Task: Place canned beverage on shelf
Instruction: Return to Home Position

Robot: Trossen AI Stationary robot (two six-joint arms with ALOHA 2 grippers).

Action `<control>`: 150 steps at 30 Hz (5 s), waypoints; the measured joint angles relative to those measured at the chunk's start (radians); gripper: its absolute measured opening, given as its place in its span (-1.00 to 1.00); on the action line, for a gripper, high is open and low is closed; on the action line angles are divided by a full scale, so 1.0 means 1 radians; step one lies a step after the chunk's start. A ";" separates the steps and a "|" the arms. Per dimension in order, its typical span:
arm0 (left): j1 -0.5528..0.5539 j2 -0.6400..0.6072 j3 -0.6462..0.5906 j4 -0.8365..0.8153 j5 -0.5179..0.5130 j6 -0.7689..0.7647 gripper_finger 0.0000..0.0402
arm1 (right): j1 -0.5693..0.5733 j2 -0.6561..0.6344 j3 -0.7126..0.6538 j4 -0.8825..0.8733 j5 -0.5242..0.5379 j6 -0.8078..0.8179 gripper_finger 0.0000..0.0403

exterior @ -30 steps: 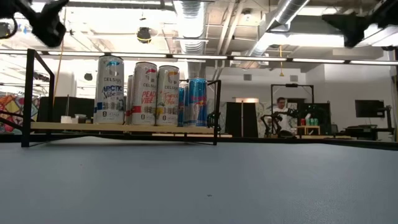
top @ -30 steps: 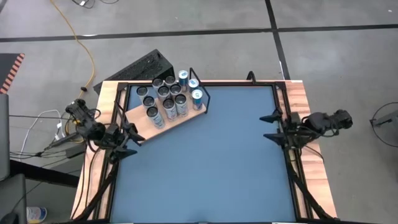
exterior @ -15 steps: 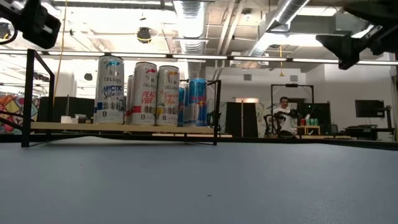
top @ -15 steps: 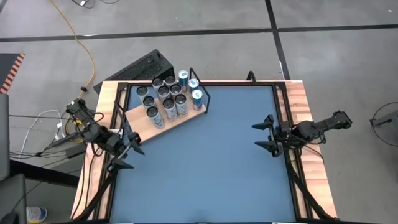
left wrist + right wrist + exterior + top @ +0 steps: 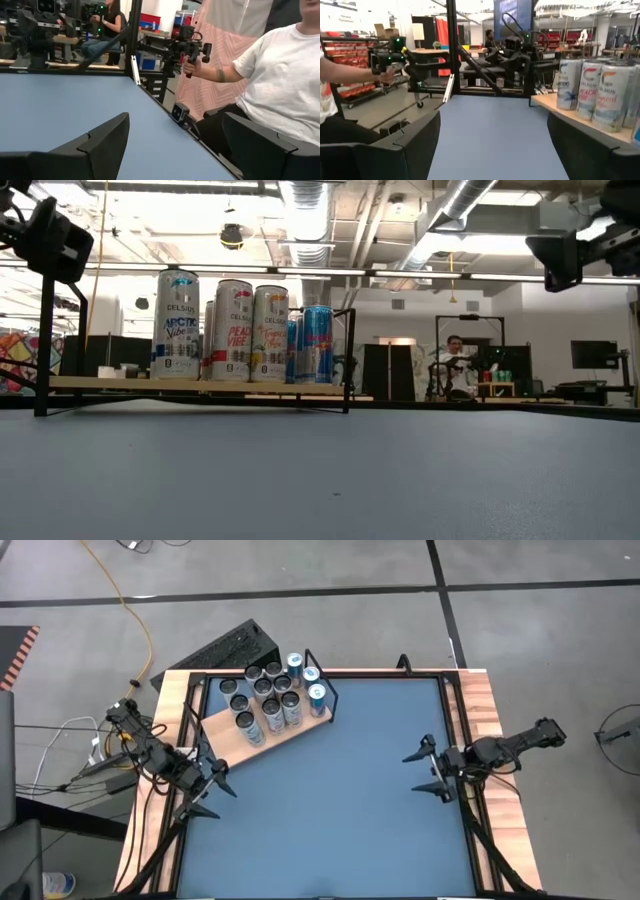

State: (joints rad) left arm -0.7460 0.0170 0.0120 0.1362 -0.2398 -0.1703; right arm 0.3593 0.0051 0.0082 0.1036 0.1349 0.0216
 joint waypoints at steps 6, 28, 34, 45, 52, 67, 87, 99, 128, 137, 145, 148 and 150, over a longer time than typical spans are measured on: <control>0.000 0.000 0.000 -0.016 0.000 0.001 0.53 | -0.002 0.000 0.000 -0.004 0.047 0.053 0.77; 0.001 0.007 0.000 -0.081 -0.004 -0.042 0.53 | -0.001 0.021 -0.002 -0.057 0.045 0.057 0.77; 0.001 0.009 0.000 -0.082 -0.003 -0.056 0.53 | -0.001 0.021 -0.002 -0.058 0.045 0.057 0.77; 0.001 0.009 0.000 -0.082 -0.003 -0.058 0.53 | -0.001 0.021 -0.002 -0.058 0.045 0.057 0.77; 0.001 0.009 0.000 -0.082 -0.003 -0.059 0.53 | -0.001 0.021 -0.002 -0.059 0.045 0.057 0.77; 0.001 0.009 0.000 -0.082 -0.003 -0.058 0.53 | -0.001 0.021 -0.002 -0.059 0.045 0.057 0.77; 0.001 0.009 0.000 -0.082 -0.003 -0.058 0.53 | -0.001 0.021 -0.002 -0.059 0.045 0.058 0.77; 0.001 0.009 0.000 -0.082 -0.003 -0.058 0.53 | -0.001 0.021 -0.002 -0.059 0.045 0.058 0.77; 0.001 0.009 0.000 -0.082 -0.003 -0.058 0.53 | -0.001 0.021 -0.003 -0.059 0.045 0.058 0.77; 0.001 0.009 0.000 -0.082 -0.003 -0.058 0.53 | -0.001 0.021 -0.003 -0.059 0.045 0.058 0.77; 0.001 0.009 0.000 -0.082 -0.003 -0.058 0.53 | -0.001 0.021 -0.003 -0.059 0.045 0.058 0.77; 0.001 0.009 0.000 -0.082 -0.003 -0.058 0.53 | -0.001 0.021 -0.003 -0.059 0.045 0.058 0.77; 0.001 0.009 0.000 -0.082 -0.003 -0.058 0.53 | -0.001 0.021 -0.003 -0.059 0.046 0.058 0.77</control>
State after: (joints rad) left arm -0.7452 0.0258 0.0116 0.0544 -0.2428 -0.2287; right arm 0.3582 0.0260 0.0055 0.0447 0.1804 0.0792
